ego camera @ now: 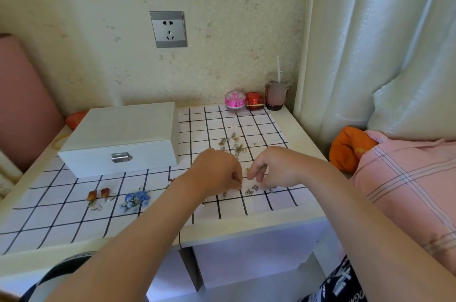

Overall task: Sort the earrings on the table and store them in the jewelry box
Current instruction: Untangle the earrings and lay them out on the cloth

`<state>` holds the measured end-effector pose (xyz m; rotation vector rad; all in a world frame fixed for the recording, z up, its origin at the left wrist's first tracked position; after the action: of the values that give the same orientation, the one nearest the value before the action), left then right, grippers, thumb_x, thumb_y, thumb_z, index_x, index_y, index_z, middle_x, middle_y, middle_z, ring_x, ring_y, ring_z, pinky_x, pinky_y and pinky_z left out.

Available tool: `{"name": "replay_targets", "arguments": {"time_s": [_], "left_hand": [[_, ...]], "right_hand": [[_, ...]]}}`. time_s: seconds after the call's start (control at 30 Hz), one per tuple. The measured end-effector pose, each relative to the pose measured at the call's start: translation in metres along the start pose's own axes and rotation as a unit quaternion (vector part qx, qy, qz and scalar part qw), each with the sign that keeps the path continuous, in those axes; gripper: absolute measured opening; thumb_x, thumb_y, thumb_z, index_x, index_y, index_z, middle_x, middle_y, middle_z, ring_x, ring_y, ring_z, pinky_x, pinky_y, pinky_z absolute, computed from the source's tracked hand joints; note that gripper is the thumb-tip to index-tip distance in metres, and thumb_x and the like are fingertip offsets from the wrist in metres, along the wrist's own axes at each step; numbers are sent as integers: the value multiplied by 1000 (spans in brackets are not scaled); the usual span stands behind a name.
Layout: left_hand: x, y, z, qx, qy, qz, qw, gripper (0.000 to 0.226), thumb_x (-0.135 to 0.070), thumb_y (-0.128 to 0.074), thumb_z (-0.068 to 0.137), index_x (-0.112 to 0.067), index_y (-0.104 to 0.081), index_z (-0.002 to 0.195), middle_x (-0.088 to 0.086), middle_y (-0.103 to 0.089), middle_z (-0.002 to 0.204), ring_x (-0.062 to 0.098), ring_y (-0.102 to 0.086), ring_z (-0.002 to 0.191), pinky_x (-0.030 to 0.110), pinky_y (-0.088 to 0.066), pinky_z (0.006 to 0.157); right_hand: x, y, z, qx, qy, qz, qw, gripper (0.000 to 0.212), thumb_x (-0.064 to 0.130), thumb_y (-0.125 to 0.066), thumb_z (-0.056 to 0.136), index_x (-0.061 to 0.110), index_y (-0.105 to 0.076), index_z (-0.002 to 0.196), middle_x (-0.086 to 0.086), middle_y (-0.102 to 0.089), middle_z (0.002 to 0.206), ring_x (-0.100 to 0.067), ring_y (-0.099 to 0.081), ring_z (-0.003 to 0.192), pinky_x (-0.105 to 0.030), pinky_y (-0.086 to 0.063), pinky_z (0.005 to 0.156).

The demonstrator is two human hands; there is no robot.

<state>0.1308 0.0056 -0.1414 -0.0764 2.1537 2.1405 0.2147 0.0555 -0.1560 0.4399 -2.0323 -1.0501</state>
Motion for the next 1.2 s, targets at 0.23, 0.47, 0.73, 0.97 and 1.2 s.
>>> {"name": "replay_targets", "arguments": {"time_s": [0.23,0.47,0.73,0.97,1.2], "left_hand": [[15,12,-4,-19,26,-41,999,17,-47,-68,86,-33,-75,93,-17,-71,90,3,-61,83,27,-51,75],[53,34,-40,-45,49,-133,989,6,-38,-71,87,-33,-72,86,-26,-61,73,-8,-56,69,18,-44,63],[78,14,-86,25,67,-163,984,10,-32,-74,85,-38,-71,92,-19,-68,85,2,-62,79,22,-54,75],[82,2,-101,56,71,-134,987,15,-25,-74,86,-35,-74,97,-22,-66,90,-2,-61,82,20,-54,78],[81,-1,-100,60,67,-140,986,17,-18,-72,87,-32,-75,96,-24,-61,88,-6,-59,79,8,-49,72]], "right_hand": [[19,-10,0,-4,0,-67,998,25,24,-84,76,31,-77,99,13,-66,90,-8,-60,75,-23,-43,61],[18,-10,2,1,-12,-67,998,31,14,-82,78,29,-76,104,13,-68,94,-9,-65,85,-23,-47,65],[15,-2,9,-41,-26,-60,997,10,22,-80,79,31,-79,81,18,-73,88,-13,-72,80,-34,-61,75],[59,-16,6,-4,40,-30,999,13,17,-76,85,29,-79,88,22,-69,87,9,-61,67,-8,-39,54],[71,-48,2,104,33,-74,991,17,15,-83,76,28,-76,84,15,-72,81,-5,-70,87,-30,-59,82]]}}
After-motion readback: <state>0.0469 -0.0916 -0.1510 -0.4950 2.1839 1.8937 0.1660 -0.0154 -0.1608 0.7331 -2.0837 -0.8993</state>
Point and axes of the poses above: each hand's wrist, its own z-axis towards the middle knuckle, its own y-axis out of the back of the hand, x = y × z, the point moved 10 cm from there along z, towards the middle knuckle
